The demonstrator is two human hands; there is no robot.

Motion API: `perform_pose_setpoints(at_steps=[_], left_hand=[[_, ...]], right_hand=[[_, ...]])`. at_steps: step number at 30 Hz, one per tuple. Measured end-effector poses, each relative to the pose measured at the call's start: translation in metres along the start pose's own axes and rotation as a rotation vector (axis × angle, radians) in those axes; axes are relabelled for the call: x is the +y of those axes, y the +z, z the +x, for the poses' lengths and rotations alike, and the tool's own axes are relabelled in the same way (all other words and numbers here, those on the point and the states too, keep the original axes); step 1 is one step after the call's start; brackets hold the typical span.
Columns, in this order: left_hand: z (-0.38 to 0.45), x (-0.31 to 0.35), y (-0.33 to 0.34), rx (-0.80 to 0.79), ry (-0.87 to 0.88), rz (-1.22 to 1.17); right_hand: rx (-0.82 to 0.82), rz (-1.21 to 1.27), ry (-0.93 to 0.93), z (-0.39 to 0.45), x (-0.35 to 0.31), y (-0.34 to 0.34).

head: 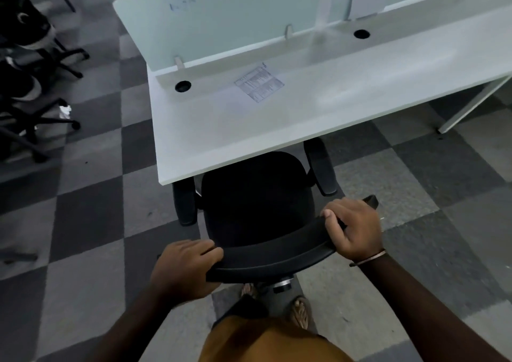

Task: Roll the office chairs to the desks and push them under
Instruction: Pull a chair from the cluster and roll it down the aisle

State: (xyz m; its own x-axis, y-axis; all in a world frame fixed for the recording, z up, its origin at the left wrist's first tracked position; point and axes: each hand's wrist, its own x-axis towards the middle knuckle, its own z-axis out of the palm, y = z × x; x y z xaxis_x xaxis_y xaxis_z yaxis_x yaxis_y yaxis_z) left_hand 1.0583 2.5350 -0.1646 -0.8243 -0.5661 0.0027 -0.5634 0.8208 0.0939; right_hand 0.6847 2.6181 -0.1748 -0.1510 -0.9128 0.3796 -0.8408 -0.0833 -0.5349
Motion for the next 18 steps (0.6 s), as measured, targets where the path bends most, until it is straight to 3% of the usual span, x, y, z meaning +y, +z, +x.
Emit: perform_pose_setpoints(at_steps=[8, 13, 18], left_hand=[[0.072, 0.012, 0.009, 0.108, 0.024, -0.017], [0.132, 0.033, 0.007, 0.116, -0.053, -0.028], [0.116, -0.020, 0.005, 0.059, 0.003, -0.019]], right_hand=[[0.007, 0.037, -0.003, 0.080, 0.066, -0.008], [-0.080, -0.078, 0.055, 0.137, 0.112, -0.013], [-0.026, -0.141, 0.003, 0.101, 0.079, 0.003]])
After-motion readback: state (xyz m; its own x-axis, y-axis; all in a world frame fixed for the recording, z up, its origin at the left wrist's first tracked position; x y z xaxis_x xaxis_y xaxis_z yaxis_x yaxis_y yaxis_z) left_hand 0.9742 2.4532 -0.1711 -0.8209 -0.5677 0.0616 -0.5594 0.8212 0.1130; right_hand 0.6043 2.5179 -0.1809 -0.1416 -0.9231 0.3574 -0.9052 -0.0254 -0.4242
